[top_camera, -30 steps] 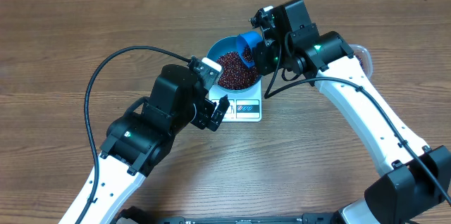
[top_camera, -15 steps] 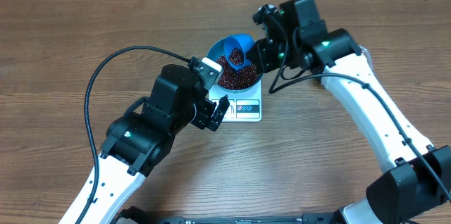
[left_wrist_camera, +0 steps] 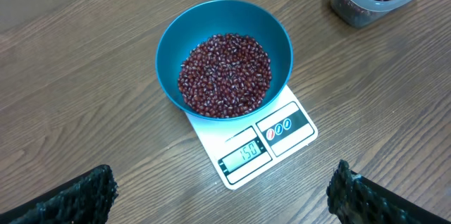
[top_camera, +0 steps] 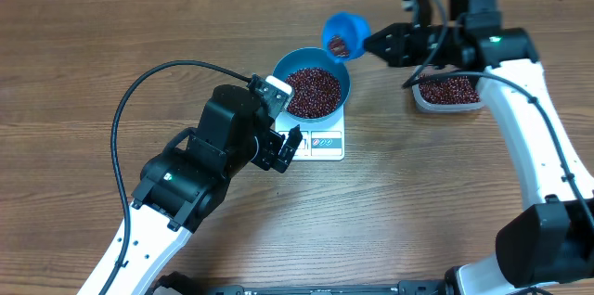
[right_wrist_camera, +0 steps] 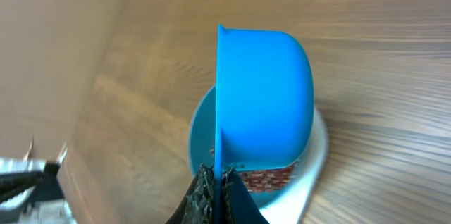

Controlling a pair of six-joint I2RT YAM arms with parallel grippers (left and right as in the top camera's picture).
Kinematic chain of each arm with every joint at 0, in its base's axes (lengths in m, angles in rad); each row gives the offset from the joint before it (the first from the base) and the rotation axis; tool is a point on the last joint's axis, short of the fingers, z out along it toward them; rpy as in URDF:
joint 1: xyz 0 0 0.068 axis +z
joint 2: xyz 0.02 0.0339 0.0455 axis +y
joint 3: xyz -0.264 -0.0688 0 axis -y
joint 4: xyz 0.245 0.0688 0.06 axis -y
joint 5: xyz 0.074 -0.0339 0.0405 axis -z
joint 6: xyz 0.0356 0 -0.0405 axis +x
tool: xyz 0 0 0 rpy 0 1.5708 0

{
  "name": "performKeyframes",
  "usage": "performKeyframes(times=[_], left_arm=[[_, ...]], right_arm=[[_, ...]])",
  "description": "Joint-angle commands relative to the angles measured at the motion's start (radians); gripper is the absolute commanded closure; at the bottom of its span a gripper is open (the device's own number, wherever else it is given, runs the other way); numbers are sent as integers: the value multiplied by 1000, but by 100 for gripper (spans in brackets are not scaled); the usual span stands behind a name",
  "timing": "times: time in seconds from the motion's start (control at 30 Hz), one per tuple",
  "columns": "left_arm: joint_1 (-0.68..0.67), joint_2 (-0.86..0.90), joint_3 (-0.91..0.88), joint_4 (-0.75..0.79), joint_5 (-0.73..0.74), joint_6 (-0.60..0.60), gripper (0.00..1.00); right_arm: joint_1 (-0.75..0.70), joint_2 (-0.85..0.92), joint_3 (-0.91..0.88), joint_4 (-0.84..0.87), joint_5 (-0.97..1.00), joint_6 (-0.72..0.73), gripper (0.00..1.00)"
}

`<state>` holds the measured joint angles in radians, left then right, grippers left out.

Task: Scoop item into bowl and weigh 150g on scale
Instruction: 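Carry the blue scoop right to the clear bean tub, right gripper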

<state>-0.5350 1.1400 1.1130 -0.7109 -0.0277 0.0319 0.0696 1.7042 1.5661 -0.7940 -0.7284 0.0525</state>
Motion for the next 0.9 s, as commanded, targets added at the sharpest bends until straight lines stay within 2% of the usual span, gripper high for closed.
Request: performKeyframes(times=[0.0, 0.23, 0.43, 0.63, 0.87], left_arm=[[5, -1, 0, 0, -6, -6, 1], [5, -1, 0, 0, -6, -6, 0], [5, -1, 0, 0, -6, -6, 0], [5, -1, 0, 0, -6, -6, 0], [5, -1, 0, 0, -6, -6, 0]], right_arm=[[-83, -33, 27, 3, -36, 4, 96], [-228, -32, 27, -48, -27, -1, 96], [-305, -32, 27, -157, 113, -6, 96], [-329, -32, 27, -197, 287, -9, 96], [-304, -32, 27, -230, 507, -102, 96]])
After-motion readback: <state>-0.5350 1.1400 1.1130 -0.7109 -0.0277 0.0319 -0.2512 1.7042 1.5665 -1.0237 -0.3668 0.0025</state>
